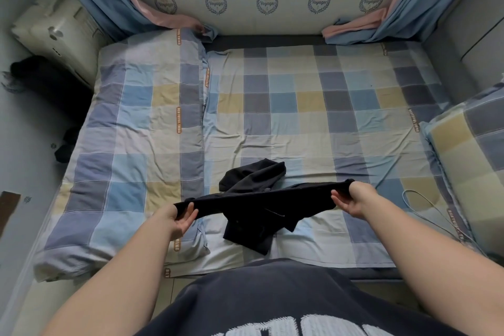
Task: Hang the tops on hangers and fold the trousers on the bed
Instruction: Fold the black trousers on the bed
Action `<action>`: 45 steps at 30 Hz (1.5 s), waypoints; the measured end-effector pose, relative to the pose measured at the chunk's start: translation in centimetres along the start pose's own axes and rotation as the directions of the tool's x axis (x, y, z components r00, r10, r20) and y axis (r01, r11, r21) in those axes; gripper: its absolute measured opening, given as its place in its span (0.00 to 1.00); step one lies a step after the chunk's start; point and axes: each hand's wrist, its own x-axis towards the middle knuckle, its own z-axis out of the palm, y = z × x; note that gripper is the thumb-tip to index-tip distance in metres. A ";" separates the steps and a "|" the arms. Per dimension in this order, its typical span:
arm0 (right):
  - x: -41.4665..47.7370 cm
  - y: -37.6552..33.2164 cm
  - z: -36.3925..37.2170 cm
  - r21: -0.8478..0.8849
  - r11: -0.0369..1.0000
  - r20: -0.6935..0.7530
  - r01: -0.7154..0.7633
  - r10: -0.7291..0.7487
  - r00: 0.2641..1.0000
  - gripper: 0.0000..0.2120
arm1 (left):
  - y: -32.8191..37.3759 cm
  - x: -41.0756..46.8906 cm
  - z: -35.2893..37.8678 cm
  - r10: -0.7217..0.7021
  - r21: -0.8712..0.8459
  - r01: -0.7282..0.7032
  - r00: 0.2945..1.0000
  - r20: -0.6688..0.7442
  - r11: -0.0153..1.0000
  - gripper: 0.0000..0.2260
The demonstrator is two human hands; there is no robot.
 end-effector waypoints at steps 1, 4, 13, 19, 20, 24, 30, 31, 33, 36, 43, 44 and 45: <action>-0.1 0.1 0.1 0.057 0.998 0.031 -0.032 0.030 0.999 0.10 | 0.0 -0.2 0.1 -0.016 -0.047 0.017 0.999 0.038 0.999 0.10; -0.3 0.4 0.5 0.164 0.981 0.097 -0.100 0.085 0.992 0.12 | 0.1 -0.7 0.9 0.005 -0.161 0.016 0.992 0.129 0.987 0.11; -2.6 -2.9 0.8 0.079 0.992 0.421 0.102 -0.126 0.899 0.08 | 3.6 -1.8 2.3 0.250 0.003 -0.268 0.903 0.349 0.963 0.09; -6.2 -8.4 3.4 -0.130 0.725 0.313 0.677 -0.618 0.721 0.12 | 8.3 -5.1 6.4 0.718 0.165 -0.755 0.655 0.235 0.635 0.07; -7.1 -10.1 3.9 -0.152 0.648 0.297 0.746 -0.690 0.660 0.12 | 9.9 -6.0 7.2 0.783 0.173 -0.810 0.586 0.209 0.560 0.07; -12.2 -17.3 5.0 -0.407 0.256 0.214 0.877 -0.907 0.364 0.06 | 16.9 -11.4 10.0 0.957 0.369 -0.914 0.241 0.164 0.167 0.15; -21.9 -27.8 6.6 -0.534 -0.093 0.099 0.840 -0.994 -0.048 0.12 | 23.6 -25.4 14.4 0.989 0.359 -0.922 -0.132 0.064 -0.146 0.15; -23.6 -29.3 6.9 -0.512 -0.123 0.103 0.850 -0.991 -0.082 0.13 | 24.3 -27.6 15.1 0.984 0.293 -0.940 -0.164 0.072 -0.178 0.14; -27.1 -32.2 7.5 -0.386 -0.097 0.110 0.918 -0.992 -0.059 0.09 | 25.8 -31.8 16.0 0.971 0.156 -0.961 -0.212 0.108 -0.227 0.14; -32.1 -36.3 7.9 -0.158 0.028 0.038 0.987 -0.999 0.034 0.09 | 28.3 -36.8 16.8 0.957 0.086 -0.957 -0.269 0.105 -0.279 0.13; -40.3 -41.6 5.9 0.141 0.255 0.130 0.956 -0.963 0.238 0.14 | 33.5 -43.7 16.8 0.961 0.238 -0.932 -0.258 0.096 -0.274 0.12; -41.1 -42.0 5.6 0.140 0.283 0.174 0.949 -0.950 0.258 0.15 | 34.1 -44.4 16.8 0.967 0.262 -0.932 -0.233 0.102 -0.252 0.13; -41.8 -42.4 5.4 0.125 0.316 0.208 0.940 -0.935 0.287 0.15 | 34.7 -44.9 16.9 0.976 0.285 -0.935 -0.189 0.106 -0.212 0.14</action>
